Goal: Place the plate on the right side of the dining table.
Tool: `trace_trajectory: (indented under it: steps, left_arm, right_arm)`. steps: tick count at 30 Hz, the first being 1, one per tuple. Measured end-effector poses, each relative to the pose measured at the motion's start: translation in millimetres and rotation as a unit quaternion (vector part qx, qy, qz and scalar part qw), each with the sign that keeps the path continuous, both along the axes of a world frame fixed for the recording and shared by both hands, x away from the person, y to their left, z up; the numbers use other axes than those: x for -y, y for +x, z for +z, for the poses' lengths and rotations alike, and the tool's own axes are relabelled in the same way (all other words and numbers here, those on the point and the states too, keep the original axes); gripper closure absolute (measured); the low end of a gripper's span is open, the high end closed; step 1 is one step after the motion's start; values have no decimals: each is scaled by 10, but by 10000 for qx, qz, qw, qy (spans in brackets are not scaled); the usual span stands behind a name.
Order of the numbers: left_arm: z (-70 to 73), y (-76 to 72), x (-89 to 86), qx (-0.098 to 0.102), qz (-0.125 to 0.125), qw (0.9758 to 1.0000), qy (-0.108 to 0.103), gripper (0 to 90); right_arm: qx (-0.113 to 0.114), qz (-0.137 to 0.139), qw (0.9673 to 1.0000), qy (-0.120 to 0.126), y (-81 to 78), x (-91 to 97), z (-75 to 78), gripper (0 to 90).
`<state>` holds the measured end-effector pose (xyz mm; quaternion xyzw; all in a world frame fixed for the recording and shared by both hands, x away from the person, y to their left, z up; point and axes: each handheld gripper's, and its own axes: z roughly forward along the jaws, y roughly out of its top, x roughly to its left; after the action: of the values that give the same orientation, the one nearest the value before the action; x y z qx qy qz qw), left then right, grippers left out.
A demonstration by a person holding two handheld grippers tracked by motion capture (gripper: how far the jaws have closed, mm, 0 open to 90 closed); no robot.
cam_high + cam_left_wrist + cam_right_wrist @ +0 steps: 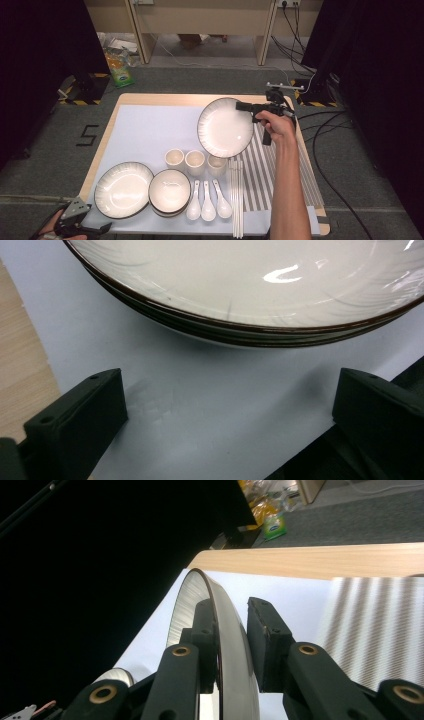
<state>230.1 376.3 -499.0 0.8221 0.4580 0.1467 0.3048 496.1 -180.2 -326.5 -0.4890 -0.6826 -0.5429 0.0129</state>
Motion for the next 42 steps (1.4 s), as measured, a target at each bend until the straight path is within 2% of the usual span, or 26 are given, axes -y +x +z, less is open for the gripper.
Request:
trace_trajectory:
  steps: [1, 3, 6, 7, 8, 9, 11, 12, 13, 16, 19, 27, 29, 33, 35, 39, 42]
  left_arm:
    - [2, 4, -2, 3, -14, 10000, 16, 0]
    - [0, 0, -4, -14, -9, 10000, -34, 0]
    - [-3, -4, -3, 18, 13, 10000, -24, 0]
    - [-3, -5, -2, 21, 24, 10000, -15, 0]
    - [-3, -5, -2, 21, 24, 10000, -15, 0]
    - [-3, -6, 0, 21, 32, 10000, -15, 0]
    - [-4, -6, 2, 23, 38, 10000, -14, 0]
    - [-4, -6, 2, 23, 38, 10000, -14, 0]
    - [-4, -6, 3, 21, 42, 10000, -12, 0]
    - [-3, -7, 4, 18, 42, 10000, -9, 0]
    - [-4, -8, 4, 22, 52, 10000, -17, 0]
    - [-4, -9, 4, 20, 57, 10000, -19, 0]
    - [-8, -11, 5, 51, 75, 10000, -20, 0]
    - [-9, -12, 6, 40, 79, 10000, -32, 0]
    - [-10, -15, 3, 36, 64, 9999, -72, 0]
    - [-15, -16, 6, 76, 81, 9999, -60, 0]
    - [-15, -16, 4, 72, 74, 9999, -73, 0]
  right_arm:
    - [-10, -127, 9999, 26, -20, 140, -24, 745]
    - [-29, -228, 9997, 56, -45, 284, -41, 745]
    - [-32, -310, 9995, 92, -64, 391, -53, 743]
    - [-52, -436, 9989, 140, -85, 512, -68, 743]
    - [-52, -436, 9989, 140, -85, 512, -68, 743]
    - [-55, -531, 9985, 142, -107, 622, -84, 743]
    - [-70, -617, 9980, 123, -129, 725, -111, 742]
    - [-70, -617, 9980, 123, -129, 725, -111, 742]
    - [-109, -698, 9974, 112, -153, 826, -157, 741]
    - [-133, -800, 9966, 112, -175, 908, -210, 741]
    - [-235, -908, 9954, 176, -212, 1050, -340, 739]
    - [-365, -1023, 9938, 239, -234, 1212, -577, 738]
    - [-438, -1079, 9929, 258, -236, 1261, -700, 736]
    - [-478, -1101, 9925, 252, -235, 1292, -794, 735]
    - [-556, -1184, 9910, 276, -229, 1313, -907, 733]
    - [-695, -1217, 9899, 208, -220, 1317, -1021, 728]
    - [-729, -1255, 9892, 187, -219, 1331, -1066, 729]
